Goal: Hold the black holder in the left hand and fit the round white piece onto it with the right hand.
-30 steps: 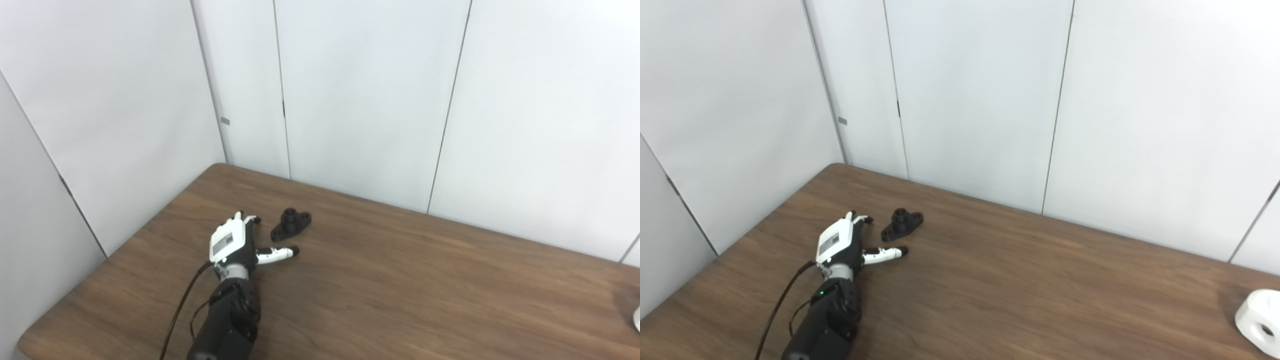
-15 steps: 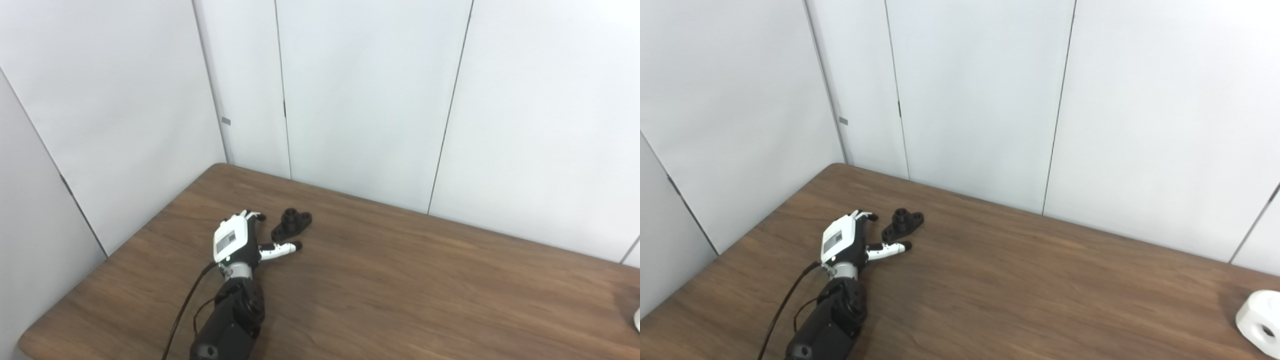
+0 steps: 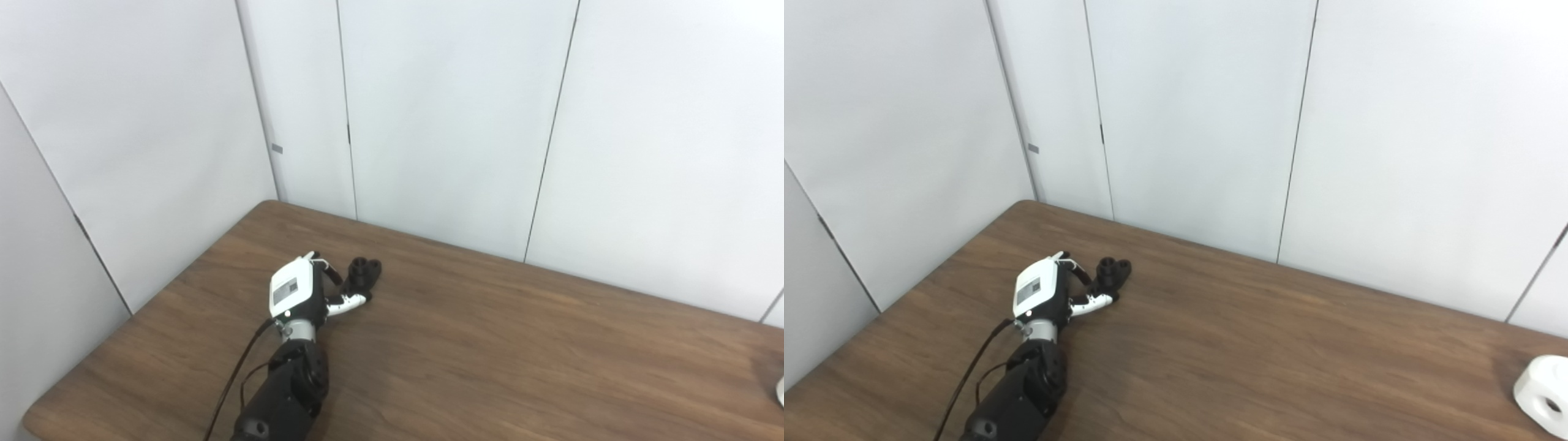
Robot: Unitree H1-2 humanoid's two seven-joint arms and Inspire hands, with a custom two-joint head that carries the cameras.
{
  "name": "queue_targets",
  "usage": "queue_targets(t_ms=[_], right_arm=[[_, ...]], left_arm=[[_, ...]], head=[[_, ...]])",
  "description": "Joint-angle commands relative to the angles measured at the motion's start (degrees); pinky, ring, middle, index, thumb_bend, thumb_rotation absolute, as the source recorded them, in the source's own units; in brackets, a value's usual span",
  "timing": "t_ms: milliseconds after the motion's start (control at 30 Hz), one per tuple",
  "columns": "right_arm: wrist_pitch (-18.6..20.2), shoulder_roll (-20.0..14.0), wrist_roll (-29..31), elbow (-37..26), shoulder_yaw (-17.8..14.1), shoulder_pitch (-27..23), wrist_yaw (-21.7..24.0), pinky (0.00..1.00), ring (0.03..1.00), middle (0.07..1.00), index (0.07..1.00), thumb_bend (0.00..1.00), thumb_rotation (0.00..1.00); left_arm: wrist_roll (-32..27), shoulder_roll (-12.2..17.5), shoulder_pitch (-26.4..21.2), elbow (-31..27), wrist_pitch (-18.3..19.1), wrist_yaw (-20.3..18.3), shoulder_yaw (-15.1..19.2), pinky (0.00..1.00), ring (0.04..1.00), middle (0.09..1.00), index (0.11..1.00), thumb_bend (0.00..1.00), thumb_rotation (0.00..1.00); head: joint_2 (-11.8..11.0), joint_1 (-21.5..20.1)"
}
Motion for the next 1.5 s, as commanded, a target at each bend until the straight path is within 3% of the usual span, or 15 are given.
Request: queue_targets(t_ms=[0, 600, 800, 967, 1300, 1367, 1467], right_arm=[[0.4, -0.3, 0.0, -0.6, -0.7, 0.3, -0.1, 0.90, 0.968, 1.000, 0.886, 0.36, 0.42], [1.3, -0.3, -1.3, -1.5, -0.1, 0.2, -0.5, 0.85, 0.955, 0.998, 0.879, 0.35, 0.41], [0.7, 0.0, -2.0, -1.0, 0.1, 0.1, -0.5, 0.83, 0.932, 0.982, 0.864, 0.36, 0.41], [0.4, 0.6, -1.8, -0.6, 0.1, -0.3, -0.6, 0.80, 0.929, 0.982, 0.867, 0.37, 0.43], [0.1, 1.9, -2.5, -0.7, 0.6, -0.9, -1.4, 0.77, 0.905, 0.963, 0.871, 0.39, 0.46], [-0.5, 1.9, -2.9, -0.5, 0.7, -0.8, -1.6, 0.74, 0.883, 0.949, 0.848, 0.41, 0.47], [-2.0, 1.9, -3.3, -0.1, 0.9, -0.6, -1.5, 0.70, 0.858, 0.929, 0.827, 0.41, 0.46]], left_arm=[[-0.7, 0.3, 0.5, 1.0, 1.4, -2.5, -0.9, 0.86, 0.919, 0.890, 0.481, 0.52, 0.05], [-0.3, 1.8, 1.4, -2.8, 0.7, -3.4, -3.5, 0.89, 0.907, 0.865, 0.481, 0.52, 0.05], [0.3, 3.7, 1.7, -9.0, 0.5, -8.6, -6.7, 0.86, 0.914, 0.856, 0.482, 0.52, 0.05], [-0.8, 4.1, 1.7, -13.3, -2.3, -12.2, -8.3, 0.92, 0.931, 0.846, 0.482, 0.52, 0.05], [0.5, 4.0, 2.0, -17.6, -7.5, -16.6, -12.3, 0.90, 0.940, 0.862, 0.482, 0.52, 0.05], [0.0, 3.5, 2.2, -18.5, -8.3, -17.6, -12.8, 0.98, 0.962, 0.874, 0.482, 0.52, 0.05], [0.2, 3.2, 2.6, -19.3, -10.7, -18.6, -14.2, 1.00, 0.973, 0.883, 0.482, 0.52, 0.05]], head=[[0.1, 0.0], [0.6, -1.8], [0.7, -3.2], [0.8, -4.7], [0.8, -7.4], [1.1, -8.0], [1.6, -8.9]])
